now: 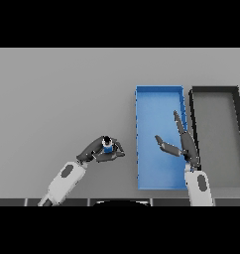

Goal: Pick up the blue pipe and place it into the blue bin.

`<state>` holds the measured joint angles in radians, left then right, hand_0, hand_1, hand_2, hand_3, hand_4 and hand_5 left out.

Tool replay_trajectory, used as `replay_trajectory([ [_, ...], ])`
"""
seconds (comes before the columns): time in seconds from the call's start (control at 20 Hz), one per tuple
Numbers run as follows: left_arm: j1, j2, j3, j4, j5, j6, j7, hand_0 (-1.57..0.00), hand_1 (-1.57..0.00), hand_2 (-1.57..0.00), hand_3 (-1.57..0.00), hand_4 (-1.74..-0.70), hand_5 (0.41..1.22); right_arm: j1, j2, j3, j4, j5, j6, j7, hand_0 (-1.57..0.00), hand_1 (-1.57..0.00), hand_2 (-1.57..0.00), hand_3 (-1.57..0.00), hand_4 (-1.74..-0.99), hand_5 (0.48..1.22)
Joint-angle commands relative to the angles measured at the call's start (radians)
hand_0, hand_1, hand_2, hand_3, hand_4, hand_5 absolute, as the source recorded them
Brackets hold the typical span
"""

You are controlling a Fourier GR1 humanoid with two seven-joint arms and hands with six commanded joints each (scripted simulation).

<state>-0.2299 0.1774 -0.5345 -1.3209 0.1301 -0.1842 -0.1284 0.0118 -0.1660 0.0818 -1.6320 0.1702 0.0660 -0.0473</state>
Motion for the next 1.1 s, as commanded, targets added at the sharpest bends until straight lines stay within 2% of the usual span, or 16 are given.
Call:
replay_trajectory([
  [0.0, 0.000, -0.004, -0.010, 0.000, -0.009, 0.009, -0.004, -1.19, -1.27, -1.31, -1.26, -1.62, 1.106, 0.012, 0.003, 0.002, -0.001, -0.001, 0.002, -0.017, 0.00, 0.00, 0.00, 0.00, -1.178, 0.561],
  [0.2, 0.015, 0.007, -0.030, -0.020, -0.043, 0.035, -0.044, -1.42, -1.45, -1.46, -1.44, -1.52, 1.174, 0.004, 0.007, 0.004, -0.014, -0.003, -0.001, 0.006, 0.00, 0.00, 0.00, 0.00, -1.174, 0.558],
  [0.4, 0.005, -0.031, -0.023, -0.063, -0.054, 0.051, -0.071, -1.51, -1.52, -1.53, -1.52, -1.49, 1.202, -0.002, 0.001, 0.002, 0.008, 0.007, -0.003, 0.018, 0.00, 0.00, 0.00, 0.00, -1.158, 0.552],
  [0.5, -0.010, -0.047, -0.010, -0.094, -0.038, 0.043, -0.094, -1.53, -1.54, -1.54, -1.54, -1.48, 1.209, 0.002, -0.005, -0.001, 0.007, 0.004, 0.002, -0.005, 0.00, 0.00, 0.00, 0.00, -1.151, 0.550],
  [0.65, -0.025, -0.060, -0.002, -0.138, -0.042, 0.044, -0.069, -1.55, -1.55, -1.56, -1.55, -1.48, 1.215, 0.004, 0.000, 0.011, 0.002, 0.023, -0.005, 0.003, 0.00, 0.00, 0.00, 0.00, -1.138, 0.555],
  [0.75, -0.050, -0.072, -0.005, -0.166, -0.051, 0.043, -0.024, -1.56, -1.56, -1.56, -1.56, -1.47, 1.217, -0.002, -0.004, 0.011, 0.012, 0.032, -0.008, 0.002, 0.00, 0.00, 0.00, 0.00, -1.129, 0.561],
  [0.8, -0.053, -0.058, 0.003, -0.183, -0.043, 0.028, -0.014, -1.56, -1.56, -1.56, -1.56, -1.47, 1.218, 0.011, 0.000, 0.016, 0.011, 0.036, -0.009, -0.024, 0.00, 0.00, 0.00, 0.00, -1.128, 0.564],
  [0.95, -0.056, -0.072, -0.006, -0.205, -0.056, 0.015, 0.026, -1.57, -1.57, -1.57, -1.57, -1.47, 1.219, -0.002, -0.004, 0.005, 0.002, 0.024, -0.010, -0.002, 0.00, 0.00, 0.00, 0.00, -1.123, 0.571],
  [1.05, -0.063, -0.064, 0.010, -0.213, -0.048, -0.004, 0.031, -1.57, -1.57, -1.57, -1.57, -1.47, 1.220, 0.016, -0.007, 0.006, -0.006, 0.027, -0.010, -0.008, 0.00, 0.00, 0.00, 0.00, -1.124, 0.578],
])
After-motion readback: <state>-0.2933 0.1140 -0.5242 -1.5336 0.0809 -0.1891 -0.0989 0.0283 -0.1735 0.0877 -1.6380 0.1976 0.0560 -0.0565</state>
